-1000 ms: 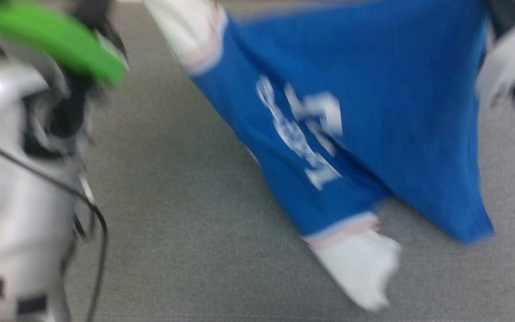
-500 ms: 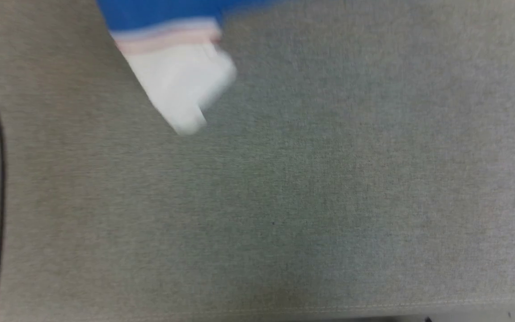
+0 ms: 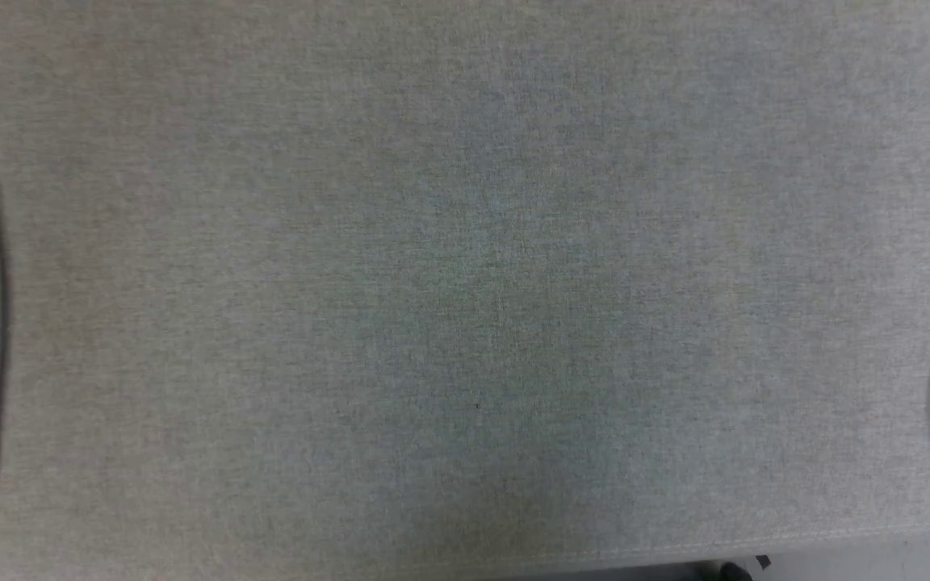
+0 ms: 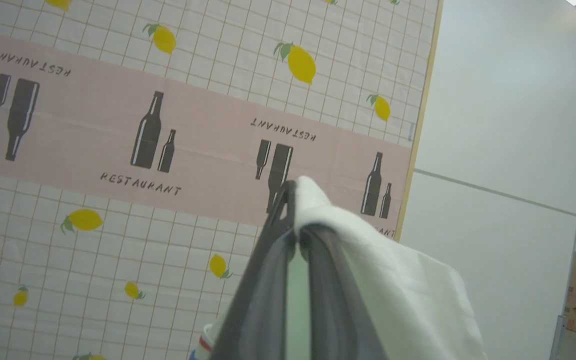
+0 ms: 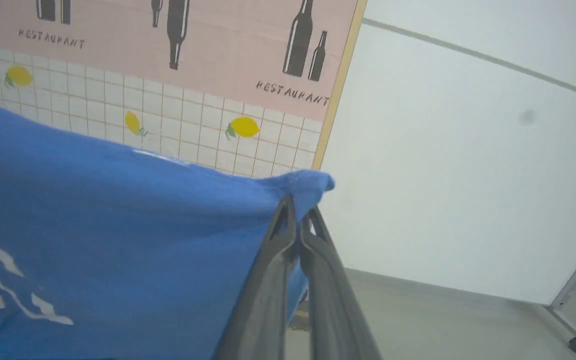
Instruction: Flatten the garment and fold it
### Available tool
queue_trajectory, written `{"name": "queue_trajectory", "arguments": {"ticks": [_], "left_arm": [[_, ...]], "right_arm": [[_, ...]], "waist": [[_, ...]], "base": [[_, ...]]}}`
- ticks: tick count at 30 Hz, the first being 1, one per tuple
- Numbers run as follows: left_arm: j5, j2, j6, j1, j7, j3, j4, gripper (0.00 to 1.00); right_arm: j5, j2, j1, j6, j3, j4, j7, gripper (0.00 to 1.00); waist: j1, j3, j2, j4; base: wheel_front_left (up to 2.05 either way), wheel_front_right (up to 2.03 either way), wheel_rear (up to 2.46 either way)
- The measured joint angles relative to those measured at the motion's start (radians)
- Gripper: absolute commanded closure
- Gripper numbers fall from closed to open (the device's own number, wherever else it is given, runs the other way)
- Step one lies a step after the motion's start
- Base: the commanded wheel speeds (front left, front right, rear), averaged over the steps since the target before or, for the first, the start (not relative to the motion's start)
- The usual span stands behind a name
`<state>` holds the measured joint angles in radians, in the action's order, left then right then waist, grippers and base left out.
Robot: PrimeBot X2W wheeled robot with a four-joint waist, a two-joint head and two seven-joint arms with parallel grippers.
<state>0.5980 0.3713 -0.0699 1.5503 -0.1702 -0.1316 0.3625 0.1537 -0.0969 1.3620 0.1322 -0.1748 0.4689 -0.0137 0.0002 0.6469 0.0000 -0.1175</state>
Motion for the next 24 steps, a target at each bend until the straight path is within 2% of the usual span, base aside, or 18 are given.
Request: {"name": "queue_trajectory", "arguments": {"ticks": [1,2,6,13,19,24], "left_arm": [[-0.002,0.009,-0.004,-0.061,0.002,-0.012,0.009,1.00],[-0.007,0.031,-0.014,-0.252,0.009,-0.040,0.016,1.00],[0.001,0.053,-0.015,-0.555,0.045,-0.074,-0.019,1.00],[0.098,0.028,0.065,-1.114,0.175,-0.113,-0.143,1.00],[0.193,-0.023,0.123,-1.421,0.244,-0.141,-0.245,1.00],[0.249,-0.023,0.137,-1.576,0.309,-0.156,-0.280,1.00]], "right_arm": [[-0.010,0.000,-0.050,0.000,0.017,0.015,-0.006,1.00],[-0.054,0.002,-0.198,0.000,0.064,0.045,-0.023,1.00],[-0.128,-0.007,-0.412,0.000,0.152,0.057,-0.027,1.00],[-0.239,-0.072,-0.802,0.000,0.225,-0.050,0.049,1.00],[-0.271,-0.104,-1.063,0.000,0.229,-0.209,0.135,1.00],[-0.265,-0.109,-1.218,0.000,0.176,-0.288,0.181,1.00]], "waist": [[0.0000,-0.010,0.0000,0.002],[0.0000,-0.047,0.0000,0.009],[-0.0002,-0.115,0.0000,0.021],[-0.0003,-0.258,0.0000,0.044],[-0.0003,-0.368,0.0000,0.070],[-0.0003,-0.443,0.0000,0.091]], "base": [[0.00,0.00,0.00],[0.00,0.00,0.00],[0.00,0.00,0.00],[0.00,0.00,0.00],[0.00,0.00,0.00],[0.00,0.00,0.00]]}}
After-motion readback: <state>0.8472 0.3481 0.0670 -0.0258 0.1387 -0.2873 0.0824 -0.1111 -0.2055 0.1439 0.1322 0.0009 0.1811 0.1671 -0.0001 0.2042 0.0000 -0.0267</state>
